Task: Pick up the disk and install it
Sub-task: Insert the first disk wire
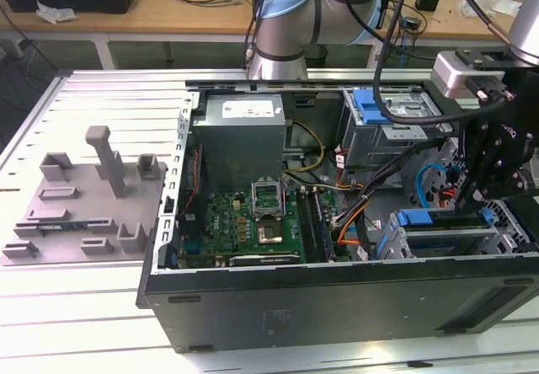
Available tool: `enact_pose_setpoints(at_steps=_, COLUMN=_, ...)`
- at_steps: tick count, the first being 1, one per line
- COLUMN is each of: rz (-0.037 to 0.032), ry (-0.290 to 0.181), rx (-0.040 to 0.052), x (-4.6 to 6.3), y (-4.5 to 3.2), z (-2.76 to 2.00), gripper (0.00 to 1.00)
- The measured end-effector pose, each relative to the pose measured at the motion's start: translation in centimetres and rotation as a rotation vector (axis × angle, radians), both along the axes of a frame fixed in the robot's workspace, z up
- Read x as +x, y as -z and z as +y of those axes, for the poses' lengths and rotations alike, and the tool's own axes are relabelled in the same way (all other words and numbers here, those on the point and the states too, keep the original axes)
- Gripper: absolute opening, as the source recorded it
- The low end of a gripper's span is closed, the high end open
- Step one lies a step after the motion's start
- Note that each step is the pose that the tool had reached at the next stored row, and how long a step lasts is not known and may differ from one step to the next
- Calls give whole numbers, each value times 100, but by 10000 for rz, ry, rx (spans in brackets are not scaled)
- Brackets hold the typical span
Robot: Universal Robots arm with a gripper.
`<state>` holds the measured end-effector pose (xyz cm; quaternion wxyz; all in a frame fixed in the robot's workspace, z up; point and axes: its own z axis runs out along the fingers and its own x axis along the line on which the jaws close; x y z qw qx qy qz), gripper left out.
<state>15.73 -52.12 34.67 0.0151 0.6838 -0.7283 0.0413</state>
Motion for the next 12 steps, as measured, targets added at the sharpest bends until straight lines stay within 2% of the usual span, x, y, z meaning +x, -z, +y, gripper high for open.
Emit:
enact_pose_setpoints(at_steps=2, rz=0, ry=-174, rx=0, x=0, y=0, z=4, gripper=17)
enact_pose_setpoints(at_steps=12, rz=0, ry=-176, rx=-1, x=-7, y=1, z=-9, gripper=17)
